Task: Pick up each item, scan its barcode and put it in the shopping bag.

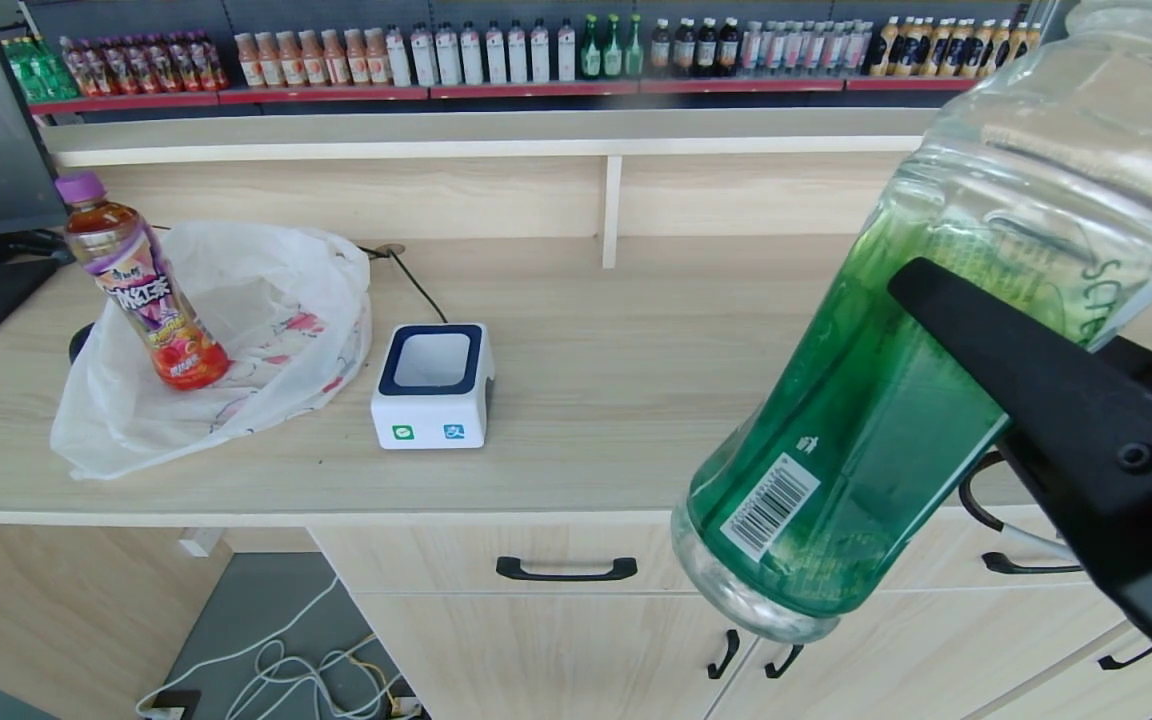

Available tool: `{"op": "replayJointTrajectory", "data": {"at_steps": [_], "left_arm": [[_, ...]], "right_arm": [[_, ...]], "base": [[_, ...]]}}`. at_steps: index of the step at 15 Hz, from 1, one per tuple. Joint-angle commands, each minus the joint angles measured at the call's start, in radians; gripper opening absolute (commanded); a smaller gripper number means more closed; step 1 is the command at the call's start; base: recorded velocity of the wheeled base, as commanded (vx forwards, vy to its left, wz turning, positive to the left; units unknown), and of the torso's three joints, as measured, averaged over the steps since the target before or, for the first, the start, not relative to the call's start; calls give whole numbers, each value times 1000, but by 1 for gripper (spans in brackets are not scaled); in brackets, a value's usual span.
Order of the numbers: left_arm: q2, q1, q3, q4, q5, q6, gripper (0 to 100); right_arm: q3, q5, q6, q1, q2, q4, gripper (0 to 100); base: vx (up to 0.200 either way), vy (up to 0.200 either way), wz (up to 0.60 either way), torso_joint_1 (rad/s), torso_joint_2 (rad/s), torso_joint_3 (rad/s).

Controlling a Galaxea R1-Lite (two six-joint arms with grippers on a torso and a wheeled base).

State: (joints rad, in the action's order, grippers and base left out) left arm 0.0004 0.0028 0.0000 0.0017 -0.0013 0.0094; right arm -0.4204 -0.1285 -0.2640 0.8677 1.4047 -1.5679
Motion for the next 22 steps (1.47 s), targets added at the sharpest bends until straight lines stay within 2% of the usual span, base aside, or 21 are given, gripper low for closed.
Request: {"op": "replayJointTrajectory", "data": {"at_steps": [1,4,8,10,12,16,18,19,21,22], "left_arm": [[0,0,0,0,0,0,100],[0,0,0,0,0,0,100],[0,0,0,0,0,0,100],[0,0,0,0,0,0,100],[0,0,0,0,0,0,100],[0,0,0,0,0,1,100],[0,0,0,0,0,0,100],[0,0,0,0,0,0,100],[0,0,0,0,0,0,100],[0,0,0,0,0,0,100]], "right_arm": [[3,0,0,1,5,2,0],[5,3,5,1,28,3,0],[-3,10,89,-24,97,8,0],[-9,50,140,-76,166,3,0],[-44,59,154,-88,206,2,0],[-120,187,235,-118,272,3,0],[-135,188,286,-156,273,8,0],[-150,202,368,-170,273,11,0],[-159,257,427,-179,286,11,0],[-166,323,444,-179,298,8,0]], "base": [[0,0,0,0,0,0],[0,0,0,0,0,0],[0,0,0,0,0,0],[0,0,0,0,0,0],[0,0,0,0,0,0],[0,0,0,0,0,0],[0,0,0,0,0,0],[0,0,0,0,0,0],[0,0,0,0,0,0],[0,0,0,0,0,0]]}}
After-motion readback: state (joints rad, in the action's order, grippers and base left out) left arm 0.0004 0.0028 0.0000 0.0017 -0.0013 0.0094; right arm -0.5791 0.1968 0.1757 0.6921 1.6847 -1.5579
